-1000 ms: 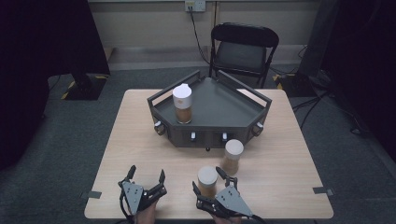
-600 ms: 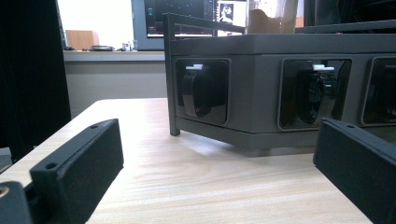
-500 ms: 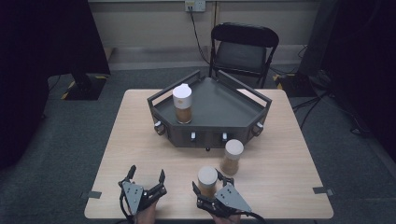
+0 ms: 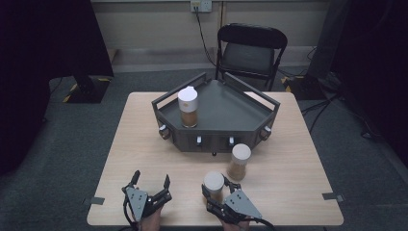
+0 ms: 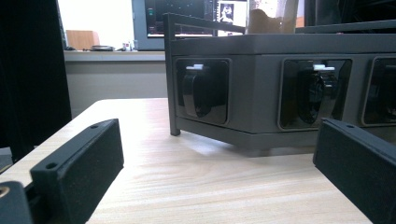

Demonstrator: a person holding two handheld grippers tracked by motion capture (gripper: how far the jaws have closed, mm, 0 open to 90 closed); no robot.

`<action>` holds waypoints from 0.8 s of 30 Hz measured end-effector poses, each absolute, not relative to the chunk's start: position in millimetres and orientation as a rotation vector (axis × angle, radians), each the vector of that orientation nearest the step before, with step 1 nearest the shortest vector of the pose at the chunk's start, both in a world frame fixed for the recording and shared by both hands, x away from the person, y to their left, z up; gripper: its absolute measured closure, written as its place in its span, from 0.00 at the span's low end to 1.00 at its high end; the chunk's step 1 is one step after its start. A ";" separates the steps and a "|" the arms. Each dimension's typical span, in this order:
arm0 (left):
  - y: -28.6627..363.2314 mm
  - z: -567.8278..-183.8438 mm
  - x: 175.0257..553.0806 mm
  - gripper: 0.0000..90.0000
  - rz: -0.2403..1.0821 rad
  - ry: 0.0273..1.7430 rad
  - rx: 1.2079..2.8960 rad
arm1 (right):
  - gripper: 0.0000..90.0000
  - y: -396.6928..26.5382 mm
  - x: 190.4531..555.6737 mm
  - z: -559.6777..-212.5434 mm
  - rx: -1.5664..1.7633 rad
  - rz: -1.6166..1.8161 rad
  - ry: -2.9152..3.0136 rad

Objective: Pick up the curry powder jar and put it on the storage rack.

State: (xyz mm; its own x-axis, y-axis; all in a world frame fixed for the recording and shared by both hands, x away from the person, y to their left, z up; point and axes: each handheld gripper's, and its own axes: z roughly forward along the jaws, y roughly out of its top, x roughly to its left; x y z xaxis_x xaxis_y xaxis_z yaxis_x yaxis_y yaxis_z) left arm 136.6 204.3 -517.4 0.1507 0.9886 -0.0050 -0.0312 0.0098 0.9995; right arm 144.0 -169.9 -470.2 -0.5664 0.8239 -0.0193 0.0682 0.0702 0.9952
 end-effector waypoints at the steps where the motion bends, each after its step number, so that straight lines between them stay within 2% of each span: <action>1: 204.3 -517.4 136.6 0.01 1.107 1.078 1.248 | 0.37 -170.6 144.6 -469.8 0.889 1.557 1.734; 24: 202.6 -517.3 136.5 0.02 1.114 1.086 1.243 | 0.37 -173.5 141.4 -454.4 0.900 1.549 1.742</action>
State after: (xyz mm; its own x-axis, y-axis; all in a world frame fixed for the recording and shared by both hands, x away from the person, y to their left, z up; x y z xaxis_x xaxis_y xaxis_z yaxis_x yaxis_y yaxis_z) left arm 136.5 202.6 -517.3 0.1408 0.9900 -0.0058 -0.0312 0.0103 0.9995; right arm 141.4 -173.5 -454.4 -0.5668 0.8237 -0.0159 0.0804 0.0746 0.9940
